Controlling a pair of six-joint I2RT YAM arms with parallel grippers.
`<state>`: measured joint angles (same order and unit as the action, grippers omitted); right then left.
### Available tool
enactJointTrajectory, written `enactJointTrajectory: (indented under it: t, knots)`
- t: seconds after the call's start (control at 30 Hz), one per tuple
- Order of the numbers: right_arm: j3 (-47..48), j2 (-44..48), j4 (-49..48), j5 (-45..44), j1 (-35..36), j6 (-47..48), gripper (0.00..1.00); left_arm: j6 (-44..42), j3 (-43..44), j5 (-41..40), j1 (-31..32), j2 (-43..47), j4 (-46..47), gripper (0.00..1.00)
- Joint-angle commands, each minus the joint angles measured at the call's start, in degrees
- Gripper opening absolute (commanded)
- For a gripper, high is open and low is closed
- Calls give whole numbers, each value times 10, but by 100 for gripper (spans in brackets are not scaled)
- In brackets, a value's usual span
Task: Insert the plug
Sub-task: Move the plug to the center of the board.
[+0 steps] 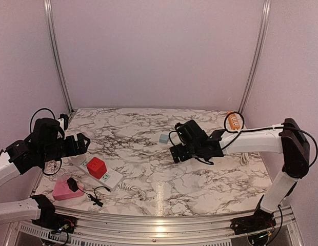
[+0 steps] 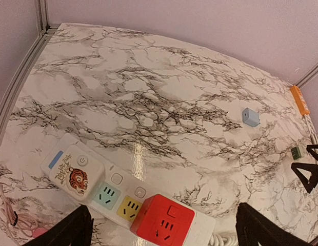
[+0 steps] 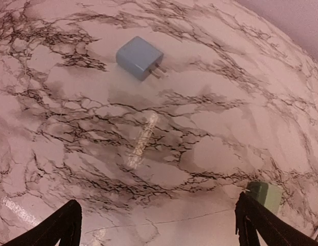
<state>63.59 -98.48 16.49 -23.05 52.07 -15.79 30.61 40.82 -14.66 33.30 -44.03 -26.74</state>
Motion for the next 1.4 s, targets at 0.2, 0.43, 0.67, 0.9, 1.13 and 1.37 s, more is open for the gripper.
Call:
enactJointTrajectory:
  t: [0.2, 0.43, 0.67, 0.9, 1.13, 1.37]
  knots:
    - [-98, 107, -62, -28, -200, -54, 98, -1, -17, 18, -3, 2, 25, 99]
    - [-127, 89, -64, -10, -206, -49, 96, -4, -19, 19, -3, 0, 27, 99]
    - [-150, 50, -94, 3, -216, -62, 89, -2, -21, 26, -3, -6, 34, 99]
    - [-141, 6, -107, 9, -223, -59, 80, -3, -27, 24, -3, 0, 33, 99]
    - [-136, -21, -130, 29, -227, -58, 62, -5, -27, 23, -3, -1, 34, 99]
    - [-102, -50, -147, 45, -227, -30, 38, -3, -25, 28, -3, -11, 41, 99]
